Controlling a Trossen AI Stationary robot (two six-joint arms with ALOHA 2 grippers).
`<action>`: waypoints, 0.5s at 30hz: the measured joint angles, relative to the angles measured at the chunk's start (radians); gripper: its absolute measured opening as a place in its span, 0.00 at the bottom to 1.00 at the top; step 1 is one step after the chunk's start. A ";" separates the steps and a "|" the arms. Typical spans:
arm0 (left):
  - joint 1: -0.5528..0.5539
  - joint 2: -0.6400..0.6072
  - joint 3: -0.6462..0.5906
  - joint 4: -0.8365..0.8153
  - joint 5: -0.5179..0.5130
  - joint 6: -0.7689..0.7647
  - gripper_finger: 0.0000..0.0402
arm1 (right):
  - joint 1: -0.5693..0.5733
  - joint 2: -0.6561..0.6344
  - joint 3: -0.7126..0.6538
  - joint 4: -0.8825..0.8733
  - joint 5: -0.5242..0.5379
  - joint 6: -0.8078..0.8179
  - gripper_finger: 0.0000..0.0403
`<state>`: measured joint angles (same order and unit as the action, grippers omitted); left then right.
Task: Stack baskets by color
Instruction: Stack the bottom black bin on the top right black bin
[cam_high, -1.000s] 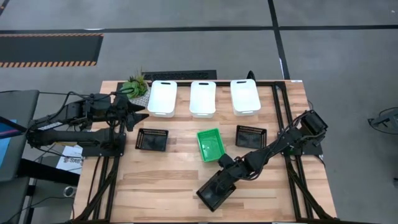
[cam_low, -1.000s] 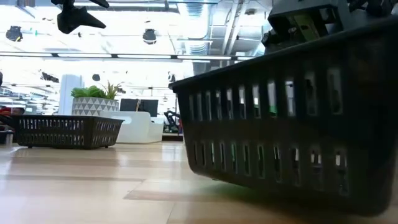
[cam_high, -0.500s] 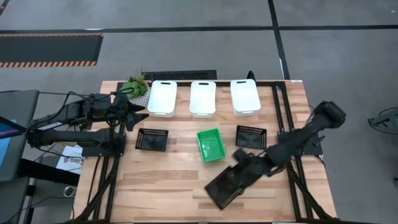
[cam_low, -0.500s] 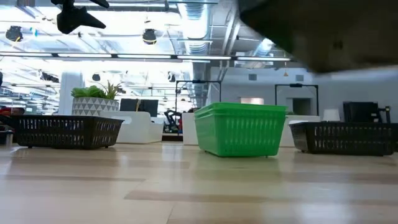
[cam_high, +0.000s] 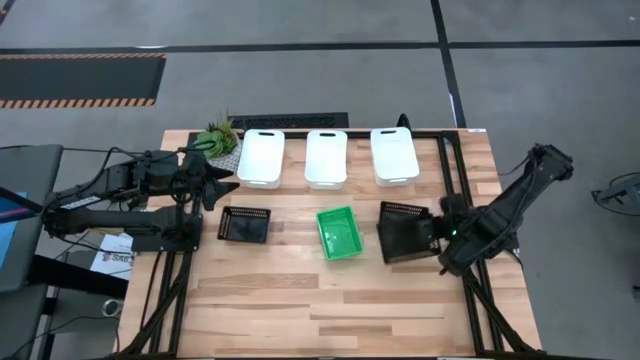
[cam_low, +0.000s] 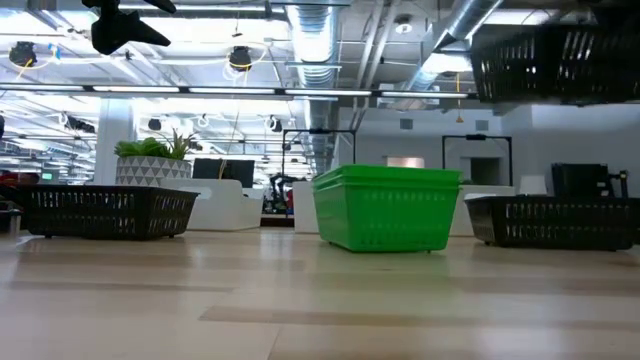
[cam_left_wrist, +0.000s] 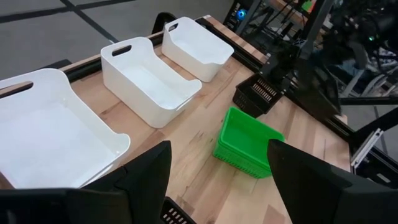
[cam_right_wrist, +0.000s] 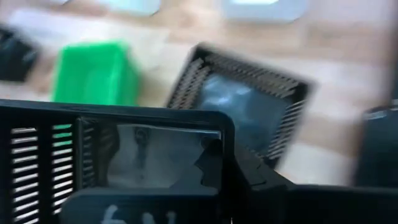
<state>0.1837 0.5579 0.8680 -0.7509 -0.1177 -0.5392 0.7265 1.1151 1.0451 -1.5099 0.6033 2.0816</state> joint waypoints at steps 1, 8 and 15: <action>0.000 0.000 0.000 0.000 -0.001 0.000 0.63 | 0.000 -0.004 0.000 -0.041 -0.001 0.036 0.04; 0.000 0.000 0.000 0.000 -0.002 0.004 0.63 | -0.009 -0.040 -0.097 -0.065 -0.066 0.139 0.04; 0.000 0.000 0.000 0.000 -0.026 0.011 0.63 | -0.064 -0.057 -0.189 -0.057 -0.082 0.165 0.07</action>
<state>0.1841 0.5583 0.8680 -0.7513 -0.1435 -0.5279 0.6630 1.0578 0.8563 -1.5673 0.5217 2.2467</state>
